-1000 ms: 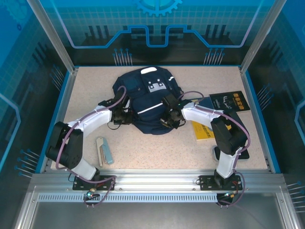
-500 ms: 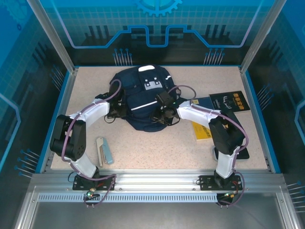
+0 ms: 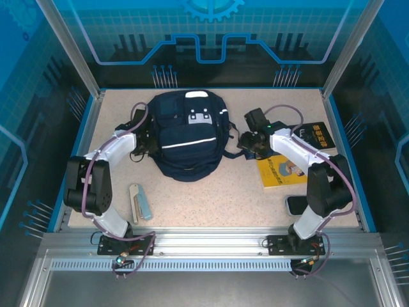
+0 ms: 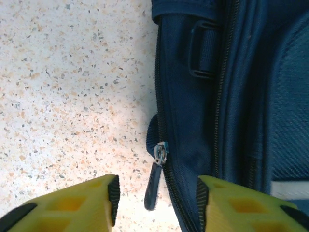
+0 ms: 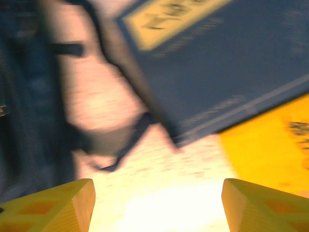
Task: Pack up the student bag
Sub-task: Move the book to the bottom-center of the table.
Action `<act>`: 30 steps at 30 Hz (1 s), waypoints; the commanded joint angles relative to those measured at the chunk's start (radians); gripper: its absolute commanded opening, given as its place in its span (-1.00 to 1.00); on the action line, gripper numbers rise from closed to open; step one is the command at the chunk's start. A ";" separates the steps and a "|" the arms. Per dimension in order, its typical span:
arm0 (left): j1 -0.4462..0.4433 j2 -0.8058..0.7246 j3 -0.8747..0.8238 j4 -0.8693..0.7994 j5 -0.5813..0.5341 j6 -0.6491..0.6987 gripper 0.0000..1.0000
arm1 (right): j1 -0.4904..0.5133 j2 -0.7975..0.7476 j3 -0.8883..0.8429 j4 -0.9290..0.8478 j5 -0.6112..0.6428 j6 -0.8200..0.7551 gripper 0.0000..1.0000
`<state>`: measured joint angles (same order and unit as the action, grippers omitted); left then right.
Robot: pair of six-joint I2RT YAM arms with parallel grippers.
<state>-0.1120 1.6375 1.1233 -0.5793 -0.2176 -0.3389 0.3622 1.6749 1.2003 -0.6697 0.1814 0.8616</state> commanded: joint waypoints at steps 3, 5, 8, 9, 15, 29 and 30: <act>0.008 -0.143 0.006 -0.014 0.103 -0.050 0.31 | -0.061 0.055 -0.066 -0.048 0.020 -0.063 0.40; 0.008 -0.174 0.000 -0.016 0.142 -0.063 0.40 | -0.065 0.074 -0.072 -0.034 -0.001 -0.077 0.40; 0.008 -0.207 -0.002 -0.031 0.190 -0.075 0.51 | -0.058 0.106 -0.077 -0.014 -0.051 -0.098 0.40; 0.007 -0.214 -0.002 -0.035 0.206 -0.077 0.55 | -0.056 0.118 -0.079 -0.007 -0.070 -0.104 0.40; 0.006 -0.228 -0.006 -0.046 0.291 -0.090 0.67 | 0.013 0.144 -0.112 0.008 -0.146 -0.136 0.37; -0.115 -0.274 -0.065 -0.014 0.411 -0.176 0.79 | 0.376 0.047 -0.280 0.162 -0.322 -0.050 0.20; -0.131 -0.273 -0.066 -0.015 0.414 -0.176 0.79 | 0.382 0.038 -0.278 0.154 -0.316 -0.055 0.19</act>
<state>-0.2047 1.3865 1.0760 -0.5896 0.1543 -0.4927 0.6918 1.6760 0.9787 -0.4892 0.0193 0.7853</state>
